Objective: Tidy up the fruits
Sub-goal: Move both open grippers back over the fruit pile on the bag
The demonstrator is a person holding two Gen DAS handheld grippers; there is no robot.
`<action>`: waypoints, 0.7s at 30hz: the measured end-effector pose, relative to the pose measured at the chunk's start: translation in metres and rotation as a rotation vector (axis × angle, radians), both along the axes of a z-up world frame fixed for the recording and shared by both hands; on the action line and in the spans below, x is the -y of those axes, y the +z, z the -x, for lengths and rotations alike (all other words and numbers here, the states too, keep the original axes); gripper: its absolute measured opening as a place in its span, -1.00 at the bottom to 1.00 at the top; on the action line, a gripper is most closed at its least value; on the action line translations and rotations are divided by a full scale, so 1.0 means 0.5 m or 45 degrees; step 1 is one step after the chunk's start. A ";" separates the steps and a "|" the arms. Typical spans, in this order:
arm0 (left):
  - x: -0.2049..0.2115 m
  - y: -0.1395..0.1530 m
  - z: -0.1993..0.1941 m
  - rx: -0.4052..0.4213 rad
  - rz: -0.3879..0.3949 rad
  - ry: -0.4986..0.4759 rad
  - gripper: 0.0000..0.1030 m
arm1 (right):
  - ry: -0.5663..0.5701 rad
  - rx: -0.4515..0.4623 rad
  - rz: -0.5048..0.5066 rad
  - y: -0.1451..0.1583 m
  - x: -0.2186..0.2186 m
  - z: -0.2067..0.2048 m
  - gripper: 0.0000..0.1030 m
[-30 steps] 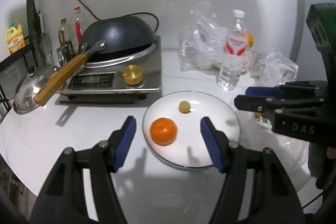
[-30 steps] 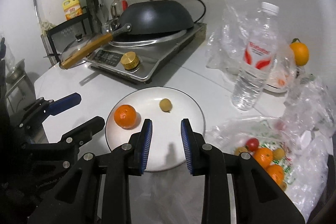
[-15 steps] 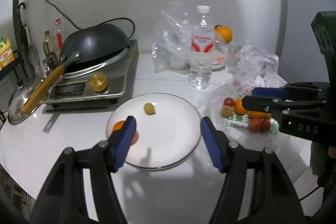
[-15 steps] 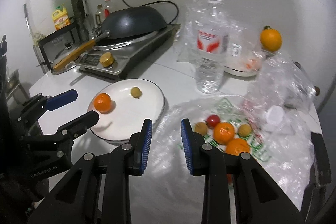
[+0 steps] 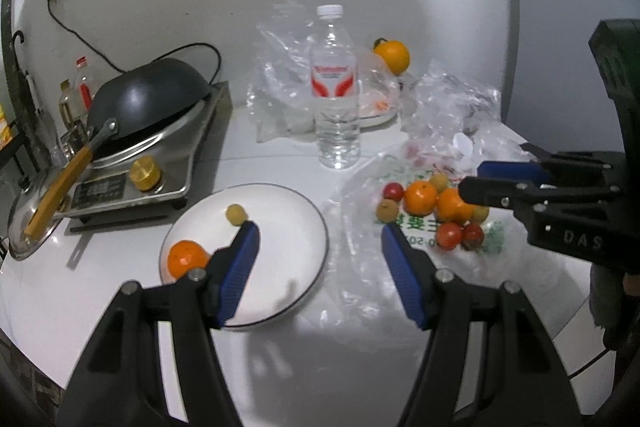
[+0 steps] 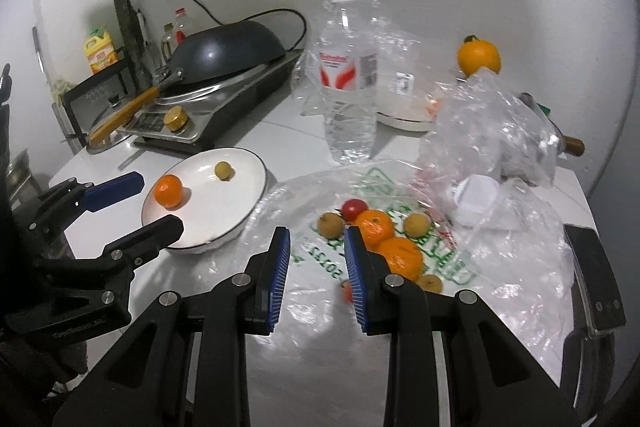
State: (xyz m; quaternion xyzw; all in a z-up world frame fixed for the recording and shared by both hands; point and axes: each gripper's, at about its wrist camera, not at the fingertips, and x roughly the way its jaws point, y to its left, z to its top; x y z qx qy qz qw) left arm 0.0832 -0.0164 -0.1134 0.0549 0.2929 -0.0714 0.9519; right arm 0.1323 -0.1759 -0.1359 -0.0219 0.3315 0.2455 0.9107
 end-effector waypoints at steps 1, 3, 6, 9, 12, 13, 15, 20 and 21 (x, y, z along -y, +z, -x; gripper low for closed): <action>0.006 -0.001 -0.001 -0.002 -0.003 -0.005 0.26 | -0.005 -0.001 -0.003 -0.002 0.007 -0.001 -0.42; 0.020 -0.002 -0.003 -0.007 -0.010 -0.018 0.26 | -0.015 0.003 -0.006 -0.007 0.021 -0.002 -0.42; 0.040 -0.004 -0.006 -0.012 -0.021 -0.037 0.26 | -0.030 -0.003 -0.012 -0.015 0.043 -0.004 -0.42; 0.059 -0.007 -0.009 -0.020 -0.032 -0.054 0.27 | -0.045 -0.015 -0.019 -0.024 0.063 -0.006 -0.42; 0.077 -0.009 -0.014 -0.029 -0.044 -0.070 0.26 | -0.060 -0.027 -0.029 -0.034 0.083 -0.011 -0.42; 0.083 -0.010 -0.016 -0.032 -0.047 -0.076 0.26 | -0.065 -0.030 -0.031 -0.037 0.089 -0.012 -0.42; 0.093 -0.013 -0.020 -0.038 -0.053 -0.085 0.26 | -0.072 -0.037 -0.037 -0.043 0.100 -0.016 -0.42; 0.121 -0.021 -0.034 -0.061 -0.068 -0.110 0.26 | -0.082 -0.054 -0.048 -0.057 0.121 -0.027 -0.42; 0.127 -0.024 -0.037 -0.068 -0.071 -0.116 0.26 | -0.083 -0.057 -0.051 -0.059 0.124 -0.029 -0.42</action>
